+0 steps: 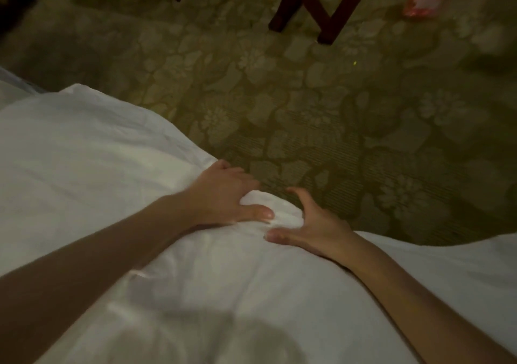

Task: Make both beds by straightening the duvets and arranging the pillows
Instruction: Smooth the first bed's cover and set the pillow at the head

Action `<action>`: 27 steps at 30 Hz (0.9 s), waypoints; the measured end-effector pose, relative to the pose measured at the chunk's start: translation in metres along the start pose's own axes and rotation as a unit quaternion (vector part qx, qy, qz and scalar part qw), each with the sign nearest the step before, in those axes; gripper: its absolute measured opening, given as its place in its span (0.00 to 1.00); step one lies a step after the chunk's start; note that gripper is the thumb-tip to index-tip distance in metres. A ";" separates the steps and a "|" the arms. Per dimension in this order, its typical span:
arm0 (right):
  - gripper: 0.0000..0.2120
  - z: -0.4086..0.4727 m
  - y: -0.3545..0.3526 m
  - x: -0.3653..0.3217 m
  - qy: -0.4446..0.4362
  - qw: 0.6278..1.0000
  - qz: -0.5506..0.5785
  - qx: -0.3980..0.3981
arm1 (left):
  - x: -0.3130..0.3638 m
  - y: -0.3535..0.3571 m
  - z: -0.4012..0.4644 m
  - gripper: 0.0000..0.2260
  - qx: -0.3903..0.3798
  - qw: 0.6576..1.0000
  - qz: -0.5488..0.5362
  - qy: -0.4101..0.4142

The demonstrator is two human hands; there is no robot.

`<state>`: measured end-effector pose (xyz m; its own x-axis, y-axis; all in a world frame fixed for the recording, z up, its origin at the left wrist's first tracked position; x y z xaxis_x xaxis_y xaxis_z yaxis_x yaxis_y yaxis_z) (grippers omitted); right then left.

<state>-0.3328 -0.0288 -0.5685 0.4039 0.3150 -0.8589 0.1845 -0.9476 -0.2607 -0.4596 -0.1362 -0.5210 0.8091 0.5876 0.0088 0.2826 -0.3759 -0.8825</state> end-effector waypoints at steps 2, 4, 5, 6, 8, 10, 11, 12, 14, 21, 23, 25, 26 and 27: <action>0.48 -0.001 -0.001 -0.002 -0.002 1.000 -0.003 0.014 | -0.004 -0.001 0.006 0.36 -0.113 0.993 0.028 -0.015; 0.47 -0.003 -0.001 -0.004 -0.007 0.999 -0.010 0.030 | -0.005 -0.005 0.012 0.31 -0.188 0.982 -0.001 -0.030; 0.46 -0.004 -0.001 -0.005 -0.011 0.999 -0.013 0.038 | -0.006 -0.006 0.014 0.30 -0.214 0.976 -0.015 -0.040; 0.46 -0.005 -0.001 -0.006 -0.017 0.999 -0.015 0.045 | -0.005 -0.006 0.014 0.29 -0.235 0.970 -0.024 -0.050; 0.47 -0.008 -0.002 -0.010 -0.032 0.997 -0.024 0.062 | -0.003 -0.006 0.012 0.28 -0.255 0.964 -0.025 -0.069; 0.48 -0.011 -0.004 -0.013 -0.043 0.996 -0.038 0.075 | -0.002 -0.005 0.009 0.31 -0.249 0.964 -0.027 -0.086; 0.48 -0.011 -0.004 -0.015 -0.042 0.995 -0.045 0.076 | -0.001 -0.005 0.008 0.33 -0.247 0.964 -0.030 -0.095; 0.48 -0.011 -0.005 -0.016 -0.038 0.995 -0.053 0.074 | -0.001 -0.005 0.008 0.34 -0.250 0.963 -0.030 -0.101; 0.47 -0.010 -0.005 -0.016 -0.025 0.995 -0.068 0.065 | 0.001 -0.002 0.010 0.35 -0.274 0.956 -0.021 -0.107; 0.36 -0.005 -0.003 -0.008 -0.001 0.997 -0.073 0.034 | 0.004 -0.001 0.009 0.24 -0.346 0.927 -0.116 -0.089; 0.35 -0.003 -0.002 -0.005 -0.015 0.997 -0.066 0.029 | 0.007 -0.001 0.007 0.25 -0.355 0.924 -0.116 -0.080; 0.36 -0.002 0.000 -0.001 -0.015 0.999 -0.049 0.011 | 0.008 -0.001 0.008 0.25 -0.333 0.936 -0.084 -0.076; 0.35 -0.001 0.001 0.001 -0.013 0.999 -0.035 0.003 | 0.008 -0.001 0.008 0.26 -0.312 0.944 -0.067 -0.081; 0.32 -0.001 0.002 0.002 -0.014 1.000 -0.022 -0.002 | 0.007 0.000 0.009 0.27 -0.287 0.952 -0.054 -0.088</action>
<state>-0.3307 -0.0298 -0.5703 0.3708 0.3552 -0.8581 0.2055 -0.9324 -0.2972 -0.4587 -0.1258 -0.5250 0.6754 0.7364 -0.0388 0.6346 -0.6072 -0.4781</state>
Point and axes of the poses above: each hand's wrist, its own z-axis towards the middle knuckle, its own y-axis out of the palm, x = y × z, the point moved 4 cm from there along z, towards the middle knuckle, and after that the axes turned 14 degrees about -y, right-handed, at the moved point
